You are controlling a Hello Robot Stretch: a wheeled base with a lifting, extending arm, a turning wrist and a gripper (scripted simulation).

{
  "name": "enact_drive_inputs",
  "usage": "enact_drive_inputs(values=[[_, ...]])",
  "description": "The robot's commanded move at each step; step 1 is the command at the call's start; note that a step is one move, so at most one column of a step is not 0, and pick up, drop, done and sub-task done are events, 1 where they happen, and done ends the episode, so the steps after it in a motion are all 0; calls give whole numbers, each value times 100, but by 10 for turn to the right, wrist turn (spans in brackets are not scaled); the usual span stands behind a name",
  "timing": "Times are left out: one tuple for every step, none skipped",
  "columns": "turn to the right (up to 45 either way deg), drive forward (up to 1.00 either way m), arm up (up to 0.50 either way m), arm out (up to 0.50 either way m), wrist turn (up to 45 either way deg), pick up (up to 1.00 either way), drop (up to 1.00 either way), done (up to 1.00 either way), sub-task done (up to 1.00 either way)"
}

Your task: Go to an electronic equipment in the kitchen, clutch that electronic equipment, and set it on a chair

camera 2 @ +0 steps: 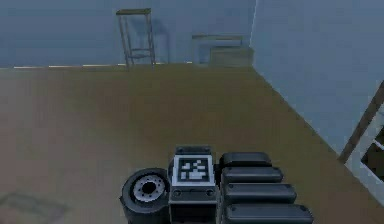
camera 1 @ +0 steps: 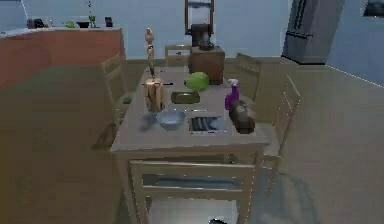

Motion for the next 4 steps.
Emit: enact_drive_inputs(values=[[450,0,0,0,0,0,0,0,0],[450,0,0,0,0,0,0,0,0],[30,0,0,0,0,0,0,0,0],[-450,0,0,0,0,0,0,0,0]])
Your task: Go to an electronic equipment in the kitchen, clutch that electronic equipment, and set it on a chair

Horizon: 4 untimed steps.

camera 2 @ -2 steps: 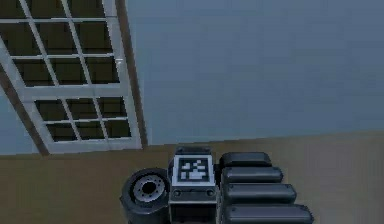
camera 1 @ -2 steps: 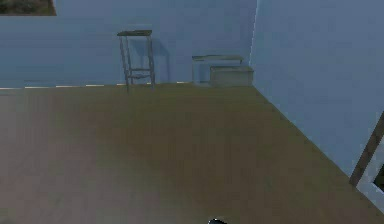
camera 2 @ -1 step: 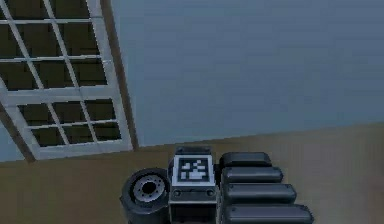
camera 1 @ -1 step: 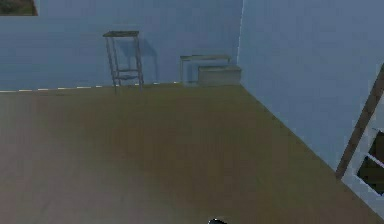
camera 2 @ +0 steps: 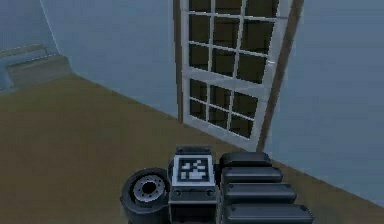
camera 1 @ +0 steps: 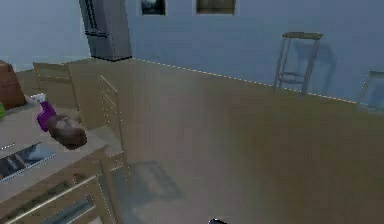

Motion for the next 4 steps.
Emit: enact_drive_inputs(values=[[-450,0,0,0,0,0,0,0,0],[-120,0,0,0,0,0,0,0,0],[450,0,0,0,0,0,0,0,0],[450,0,0,0,0,0,0,0,0]])
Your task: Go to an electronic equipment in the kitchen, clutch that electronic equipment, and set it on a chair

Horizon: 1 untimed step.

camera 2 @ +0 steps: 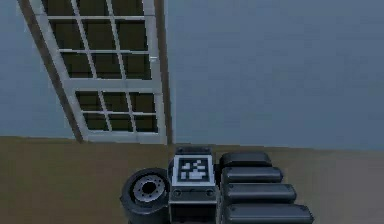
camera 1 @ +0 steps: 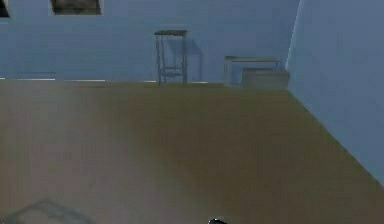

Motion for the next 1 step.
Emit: enact_drive_inputs(values=[[210,0,0,0,0,0,0,0,0]])
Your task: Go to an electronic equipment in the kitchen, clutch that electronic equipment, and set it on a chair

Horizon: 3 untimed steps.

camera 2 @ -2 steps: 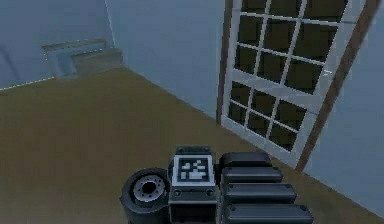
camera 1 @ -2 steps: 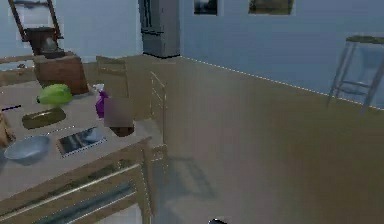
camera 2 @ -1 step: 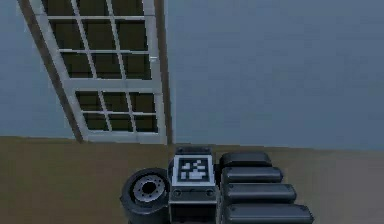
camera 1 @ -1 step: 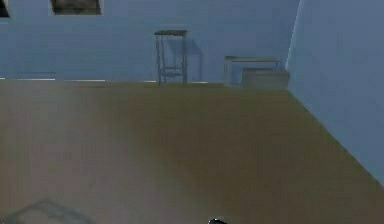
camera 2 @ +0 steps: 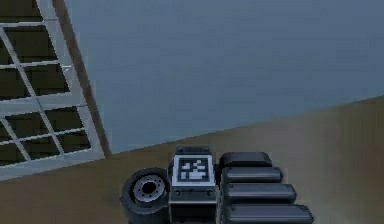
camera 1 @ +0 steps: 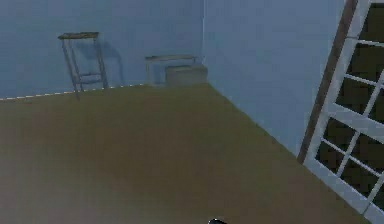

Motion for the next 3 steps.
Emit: enact_drive_inputs(values=[[-450,0,0,0,0,0,0,0,0],[-450,0,0,0,0,0,0,0,0],[-300,0,0,0,0,0,0,0,0]])
